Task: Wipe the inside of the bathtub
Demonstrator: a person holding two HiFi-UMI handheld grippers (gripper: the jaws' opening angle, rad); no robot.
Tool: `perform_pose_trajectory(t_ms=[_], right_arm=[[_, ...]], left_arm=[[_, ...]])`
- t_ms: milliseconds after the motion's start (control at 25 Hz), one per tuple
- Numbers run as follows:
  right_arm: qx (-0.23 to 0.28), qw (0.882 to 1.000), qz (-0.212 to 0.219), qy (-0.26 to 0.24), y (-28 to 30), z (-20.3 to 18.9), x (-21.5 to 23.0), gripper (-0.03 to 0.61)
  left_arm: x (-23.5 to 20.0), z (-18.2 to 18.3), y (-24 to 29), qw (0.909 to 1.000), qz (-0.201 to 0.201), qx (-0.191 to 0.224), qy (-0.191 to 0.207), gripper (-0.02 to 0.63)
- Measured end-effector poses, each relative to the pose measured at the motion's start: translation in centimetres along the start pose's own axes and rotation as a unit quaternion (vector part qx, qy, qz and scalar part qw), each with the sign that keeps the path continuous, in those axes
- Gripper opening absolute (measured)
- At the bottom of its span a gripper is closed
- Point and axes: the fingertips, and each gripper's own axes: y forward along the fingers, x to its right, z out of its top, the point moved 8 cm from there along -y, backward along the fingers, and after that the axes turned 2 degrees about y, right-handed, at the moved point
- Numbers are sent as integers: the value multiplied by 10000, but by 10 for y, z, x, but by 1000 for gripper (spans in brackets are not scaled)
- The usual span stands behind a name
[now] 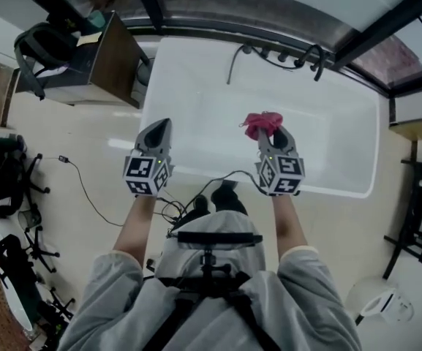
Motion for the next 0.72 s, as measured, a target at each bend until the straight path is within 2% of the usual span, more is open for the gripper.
perform_pose_trajectory(t_ms=[400,720], right_arm=[[-79,9992,-377,-81,-75,-34,-26,117],[-12,9953,-939,247,-143,-47,1,117]], left_arm=[[14,-12,-51,9988,-395,228,151,-3],[49,-23,-77,9976,-655,169,133,-3]])
